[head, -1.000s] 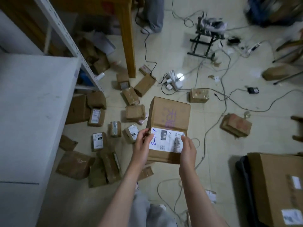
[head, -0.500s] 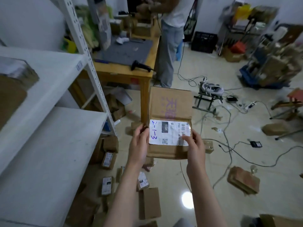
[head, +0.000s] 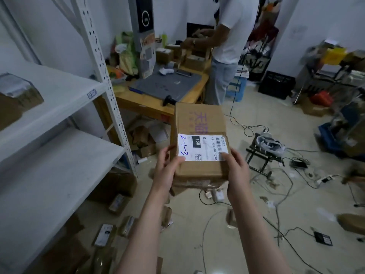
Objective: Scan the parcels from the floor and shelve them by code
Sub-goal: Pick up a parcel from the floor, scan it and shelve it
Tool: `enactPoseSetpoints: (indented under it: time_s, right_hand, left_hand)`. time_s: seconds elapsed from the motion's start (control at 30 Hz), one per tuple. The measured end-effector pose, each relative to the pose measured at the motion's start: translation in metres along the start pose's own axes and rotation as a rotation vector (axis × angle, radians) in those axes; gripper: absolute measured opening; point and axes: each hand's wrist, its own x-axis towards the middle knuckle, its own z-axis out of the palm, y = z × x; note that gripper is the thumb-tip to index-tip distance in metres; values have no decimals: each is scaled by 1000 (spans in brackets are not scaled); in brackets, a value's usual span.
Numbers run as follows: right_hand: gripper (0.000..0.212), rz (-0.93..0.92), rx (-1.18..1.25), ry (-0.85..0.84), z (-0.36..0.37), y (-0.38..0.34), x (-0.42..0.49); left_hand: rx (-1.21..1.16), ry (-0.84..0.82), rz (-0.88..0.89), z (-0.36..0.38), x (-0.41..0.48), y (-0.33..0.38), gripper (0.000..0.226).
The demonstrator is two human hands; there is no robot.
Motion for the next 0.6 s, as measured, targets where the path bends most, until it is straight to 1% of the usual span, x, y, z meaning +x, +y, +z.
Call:
enactPoseSetpoints:
  time_s: [0.1,0.13,0.23,0.3,0.4,0.47,0.53,0.6]
  right_hand:
    - [28,-9,-34,-49,-22,-16,23]
    - [28,-9,-40,-56,-25,-19,28]
    - [24,-1,-35,-72,-36,-28,43]
    - [18,1,-31,-84,-38,-32,57]
    - [16,7,-35,-104,-33,-37,79]
    - [20,13,-51,-141,-25,-36,96]
    - [23,13,-70,-174,-12,-34,115]
    - [23,14,-81,-197,4,-32,136]
  left_hand:
    - [-76,44,-104,31,11,-1,38]
    - [-101,59,-134,36,15,-1,43]
    - [-139,70,-183,50,27,2,80]
    - [-157,75,-191,54,37,6,97]
    - [-209,99,-194,55,58,9,92]
    - [-225,120,-214,54,74,10,97]
    - [-233,144,-215,48,94,12,96]
    - [-225,157,-200,40,118,18,98]
